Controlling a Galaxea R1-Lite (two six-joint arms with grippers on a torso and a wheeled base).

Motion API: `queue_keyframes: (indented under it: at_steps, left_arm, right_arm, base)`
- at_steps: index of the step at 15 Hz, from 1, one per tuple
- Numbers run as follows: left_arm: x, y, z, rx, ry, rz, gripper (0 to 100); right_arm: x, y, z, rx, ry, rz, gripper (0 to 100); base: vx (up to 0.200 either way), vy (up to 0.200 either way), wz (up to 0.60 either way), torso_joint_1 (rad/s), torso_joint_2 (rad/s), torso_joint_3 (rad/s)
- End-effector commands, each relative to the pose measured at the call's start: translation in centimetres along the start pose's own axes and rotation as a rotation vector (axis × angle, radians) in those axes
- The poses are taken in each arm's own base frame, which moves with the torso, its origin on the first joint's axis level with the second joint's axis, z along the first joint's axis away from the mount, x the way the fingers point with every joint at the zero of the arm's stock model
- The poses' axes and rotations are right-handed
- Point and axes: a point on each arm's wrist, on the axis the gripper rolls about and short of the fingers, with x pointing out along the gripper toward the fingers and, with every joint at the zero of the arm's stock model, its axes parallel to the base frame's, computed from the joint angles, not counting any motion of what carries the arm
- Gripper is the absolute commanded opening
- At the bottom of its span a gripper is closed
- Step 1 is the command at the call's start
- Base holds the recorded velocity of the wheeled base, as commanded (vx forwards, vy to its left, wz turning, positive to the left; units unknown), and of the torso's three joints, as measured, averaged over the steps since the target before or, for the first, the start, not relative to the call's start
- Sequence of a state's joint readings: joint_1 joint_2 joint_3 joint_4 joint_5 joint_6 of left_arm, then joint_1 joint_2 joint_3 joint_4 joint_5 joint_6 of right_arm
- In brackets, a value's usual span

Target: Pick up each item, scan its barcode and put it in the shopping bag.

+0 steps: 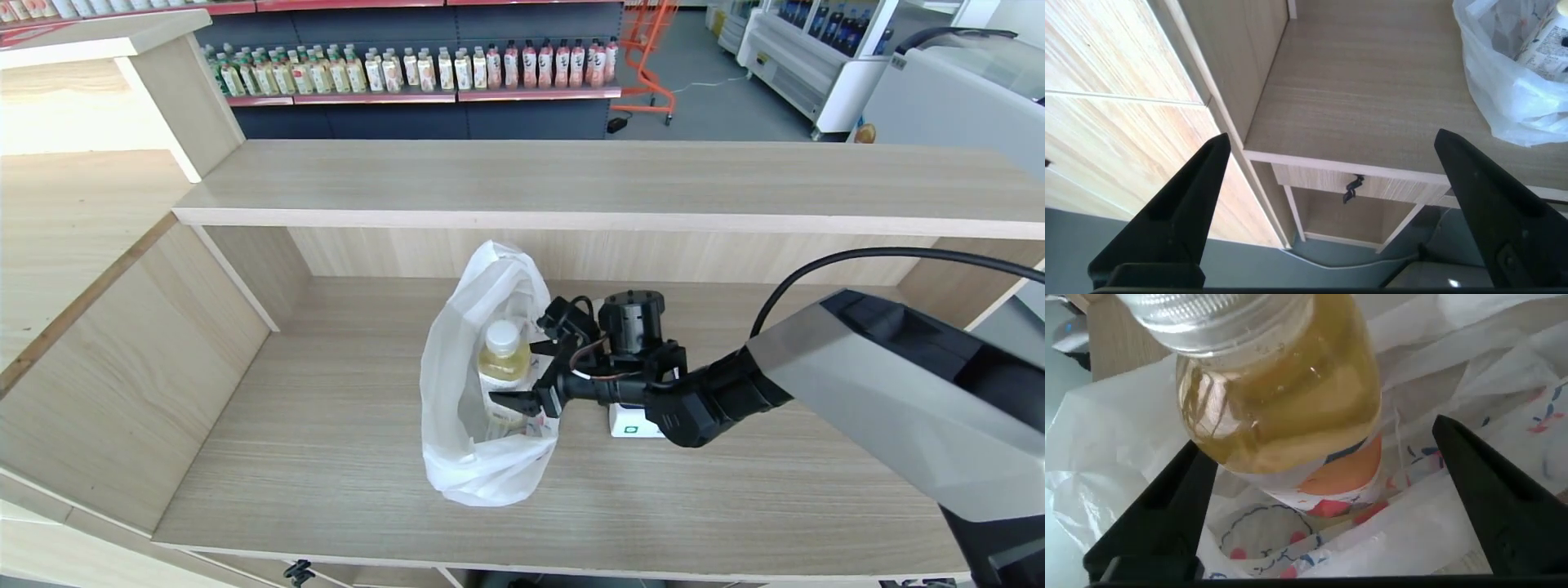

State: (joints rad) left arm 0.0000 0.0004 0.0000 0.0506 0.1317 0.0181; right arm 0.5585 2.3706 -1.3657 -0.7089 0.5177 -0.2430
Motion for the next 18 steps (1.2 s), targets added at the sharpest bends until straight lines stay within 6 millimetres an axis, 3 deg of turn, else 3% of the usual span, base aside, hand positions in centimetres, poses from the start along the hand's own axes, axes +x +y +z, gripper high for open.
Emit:
queue_keyframes:
  at_steps: [1,4,7,8,10,15,18]
  left_arm:
    - [0.0,0.0,0.0,0.0,0.0,0.0,100]
    - [0.0,0.0,0.0,0.0,0.0,0.0,100]
    - [0.0,0.0,0.0,0.0,0.0,0.0,100]
    - [0.0,0.0,0.0,0.0,0.0,0.0,100]
    - [0.0,0.0,0.0,0.0,0.0,0.0,100]
    - [0.0,0.0,0.0,0.0,0.0,0.0,100]
    - [0.0,0.0,0.0,0.0,0.0,0.0,100]
  right_arm:
    - [-3.0,-0.6,2.6,0.107,-0.034,-0.037,100]
    - [-8.2,0.0,7.3,0.438,-0.127,-0.064,100]
    - [-13.6,2.0,8.9,0.523,-0.143,-0.074,100]
    - [-14.5,2.5,9.0,0.535,-0.145,-0.073,100]
    - [-18.5,4.0,9.5,0.583,-0.167,-0.102,100]
    - [-26.6,4.7,8.9,0.497,-0.125,-0.299,100]
    - [-28.5,2.9,7.9,0.36,-0.08,-0.524,100]
  base:
    - [0.0,0.0,0.0,0.0,0.0,0.0]
    - [0.0,0.0,0.0,0.0,0.0,0.0]
    - [0.0,0.0,0.0,0.0,0.0,0.0]
    - [0.0,0.0,0.0,0.0,0.0,0.0]
    - [0.0,0.0,0.0,0.0,0.0,0.0]
    - [0.0,0.0,0.0,0.0,0.0,0.0]
    - [0.0,0.0,0.0,0.0,0.0,0.0]
